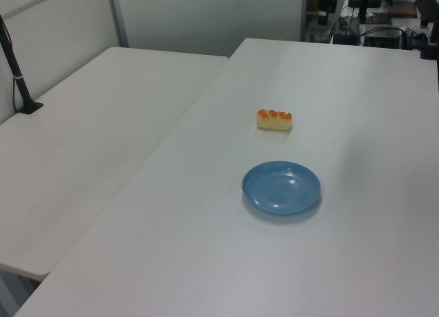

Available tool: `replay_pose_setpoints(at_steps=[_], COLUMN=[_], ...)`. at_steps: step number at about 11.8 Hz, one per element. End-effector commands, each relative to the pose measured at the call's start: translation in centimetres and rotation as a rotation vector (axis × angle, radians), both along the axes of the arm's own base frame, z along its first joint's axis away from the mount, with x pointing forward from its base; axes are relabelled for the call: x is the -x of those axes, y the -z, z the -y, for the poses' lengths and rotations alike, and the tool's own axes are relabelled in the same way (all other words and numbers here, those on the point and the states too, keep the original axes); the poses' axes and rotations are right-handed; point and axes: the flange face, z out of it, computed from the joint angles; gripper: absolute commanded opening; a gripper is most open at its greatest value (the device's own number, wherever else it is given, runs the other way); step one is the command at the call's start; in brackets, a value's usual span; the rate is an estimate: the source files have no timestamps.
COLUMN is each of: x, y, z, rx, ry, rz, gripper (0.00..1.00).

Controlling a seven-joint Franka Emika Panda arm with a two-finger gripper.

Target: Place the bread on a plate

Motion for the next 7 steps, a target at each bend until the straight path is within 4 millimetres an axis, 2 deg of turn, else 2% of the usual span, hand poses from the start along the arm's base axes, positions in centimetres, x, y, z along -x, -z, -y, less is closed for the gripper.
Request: replay_pose_setpoints(at_steps=[1, 4, 7], x=[-0.2, -2.8, -6.0], y=[0.6, 3.3, 7.7], z=[-0.3, -0.2, -0.6], rx=[0.000, 0.009, -0.028], ry=[-0.022, -0.026, -0.028], rz=[-0.004, -0.021, -0.009], gripper=[1.00, 1.00, 1.00])
